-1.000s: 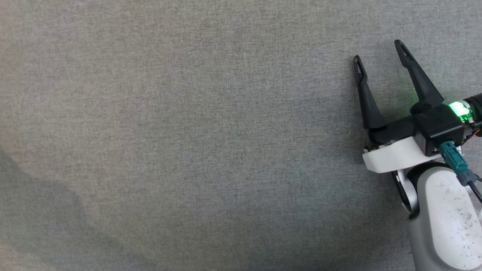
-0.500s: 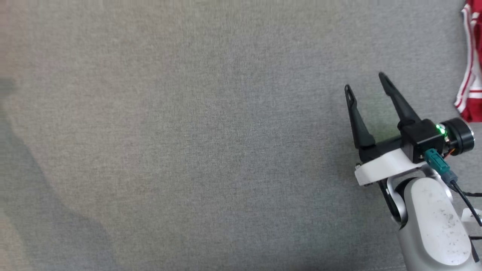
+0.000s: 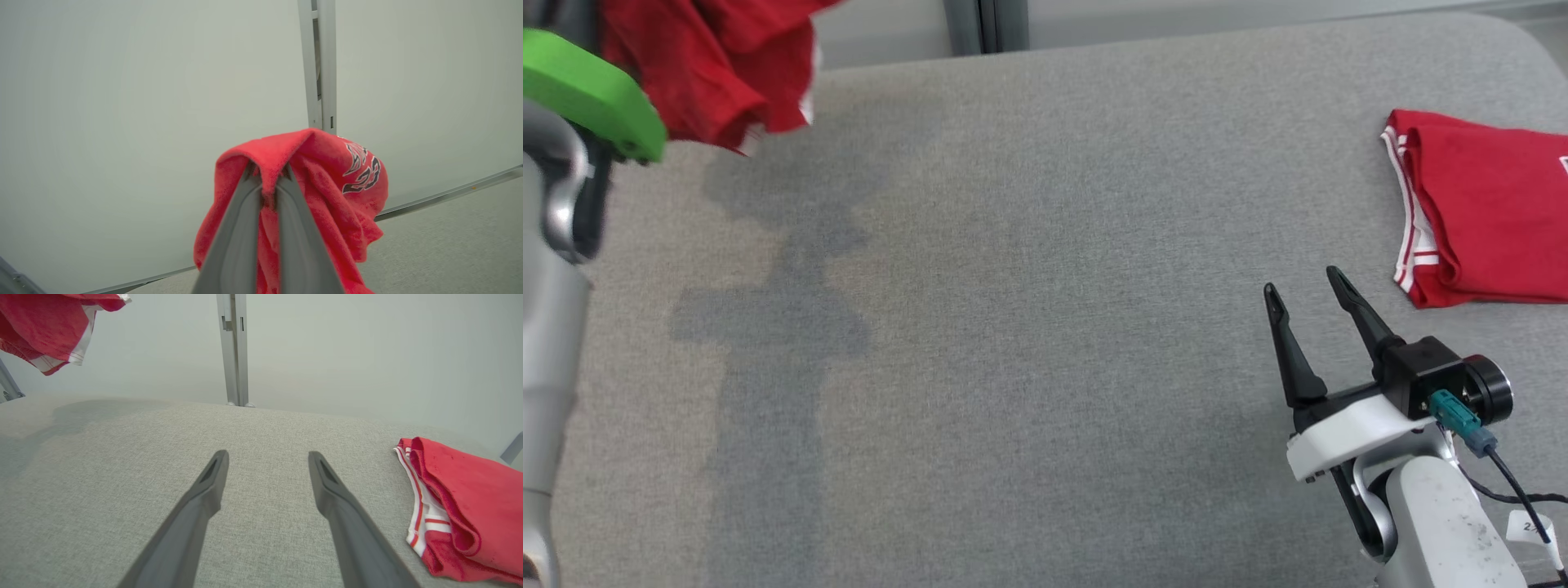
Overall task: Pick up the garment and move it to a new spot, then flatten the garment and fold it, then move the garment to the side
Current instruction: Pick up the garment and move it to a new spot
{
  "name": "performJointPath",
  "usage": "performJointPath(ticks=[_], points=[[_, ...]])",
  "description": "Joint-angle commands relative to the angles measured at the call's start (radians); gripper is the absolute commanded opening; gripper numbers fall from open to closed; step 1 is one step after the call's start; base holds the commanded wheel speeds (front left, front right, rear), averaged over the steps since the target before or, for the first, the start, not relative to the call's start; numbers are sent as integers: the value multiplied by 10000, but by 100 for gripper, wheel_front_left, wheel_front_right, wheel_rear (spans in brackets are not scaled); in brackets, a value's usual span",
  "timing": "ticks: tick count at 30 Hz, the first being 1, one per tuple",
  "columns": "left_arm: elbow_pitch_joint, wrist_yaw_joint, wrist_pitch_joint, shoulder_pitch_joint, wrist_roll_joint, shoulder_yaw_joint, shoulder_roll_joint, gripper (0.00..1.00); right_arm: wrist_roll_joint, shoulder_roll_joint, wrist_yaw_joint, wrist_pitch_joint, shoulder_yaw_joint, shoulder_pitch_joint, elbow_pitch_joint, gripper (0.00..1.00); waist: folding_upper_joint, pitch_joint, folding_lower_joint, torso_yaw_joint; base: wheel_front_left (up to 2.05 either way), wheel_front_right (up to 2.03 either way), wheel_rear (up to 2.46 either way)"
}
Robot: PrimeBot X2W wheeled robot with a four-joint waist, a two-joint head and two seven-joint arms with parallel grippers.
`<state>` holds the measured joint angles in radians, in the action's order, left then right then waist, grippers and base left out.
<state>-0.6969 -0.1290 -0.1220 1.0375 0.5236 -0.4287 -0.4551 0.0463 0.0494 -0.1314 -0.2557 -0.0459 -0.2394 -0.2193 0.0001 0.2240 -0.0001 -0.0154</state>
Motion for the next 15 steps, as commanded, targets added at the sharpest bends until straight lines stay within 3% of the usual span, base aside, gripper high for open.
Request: performJointPath(ticks=[1, 11, 15], points=[[314, -27, 17, -444, 182, -154, 188, 0, 117, 31, 16, -62, 23, 219, -70, 100, -1, -1028, 1, -590, 0, 0, 0], [2481, -26, -243, -2788, 980, -1832, 2117, 0, 312, 29, 16, -97, 424, 811, -223, 100, -1, -1410, 1, -878, 0, 0, 0], [2809, -27, -246, -3388, 1384, -2228, 2398, 0, 343, 27, 16, -100, 433, 828, -137, 100, -1, -1235, 1, -988, 0, 0, 0]])
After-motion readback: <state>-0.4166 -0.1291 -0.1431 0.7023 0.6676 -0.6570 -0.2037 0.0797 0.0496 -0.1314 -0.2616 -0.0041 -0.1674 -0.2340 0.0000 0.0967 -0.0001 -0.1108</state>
